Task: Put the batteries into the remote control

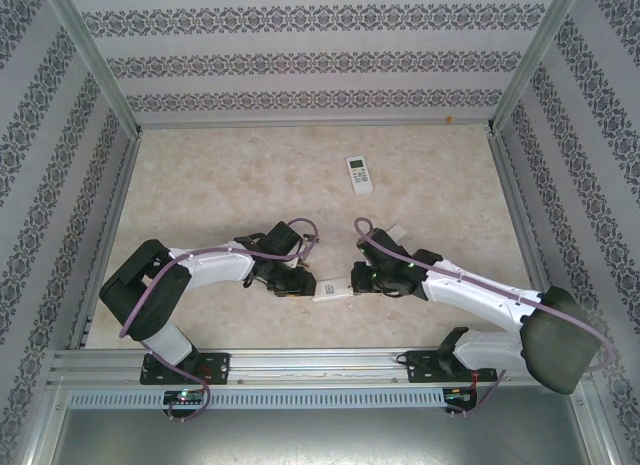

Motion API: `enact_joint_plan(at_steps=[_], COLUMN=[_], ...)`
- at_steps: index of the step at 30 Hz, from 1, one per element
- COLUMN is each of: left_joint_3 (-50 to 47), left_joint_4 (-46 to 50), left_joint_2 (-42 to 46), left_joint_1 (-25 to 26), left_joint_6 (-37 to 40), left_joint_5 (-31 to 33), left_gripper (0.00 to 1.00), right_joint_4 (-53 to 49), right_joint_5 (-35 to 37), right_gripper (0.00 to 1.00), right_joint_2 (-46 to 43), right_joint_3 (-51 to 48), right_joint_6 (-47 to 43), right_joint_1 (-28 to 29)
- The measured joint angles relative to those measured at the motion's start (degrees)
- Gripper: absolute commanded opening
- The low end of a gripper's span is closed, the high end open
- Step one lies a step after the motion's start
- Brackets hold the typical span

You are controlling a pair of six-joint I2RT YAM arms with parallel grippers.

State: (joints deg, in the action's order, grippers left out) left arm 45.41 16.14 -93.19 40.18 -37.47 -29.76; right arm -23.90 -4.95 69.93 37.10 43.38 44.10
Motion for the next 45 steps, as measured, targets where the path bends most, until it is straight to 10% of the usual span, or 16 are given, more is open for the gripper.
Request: enact_joint_plan(at_steps=[45], left_joint_3=[1.62], left_joint_4=[2.25], left_joint_2=[-0.52], left_joint_1=[0.70], left_joint_6=[2.78], left_joint_5=[1.57], left_gripper=[0.40], right_joint_4=[-1.57], right_joint_5=[-4.33], right_gripper=[0.15], right_joint_2=[8.83], right_joint_3=[1.62], right_joint_6=[-1.62], right_joint_1=[-0.13])
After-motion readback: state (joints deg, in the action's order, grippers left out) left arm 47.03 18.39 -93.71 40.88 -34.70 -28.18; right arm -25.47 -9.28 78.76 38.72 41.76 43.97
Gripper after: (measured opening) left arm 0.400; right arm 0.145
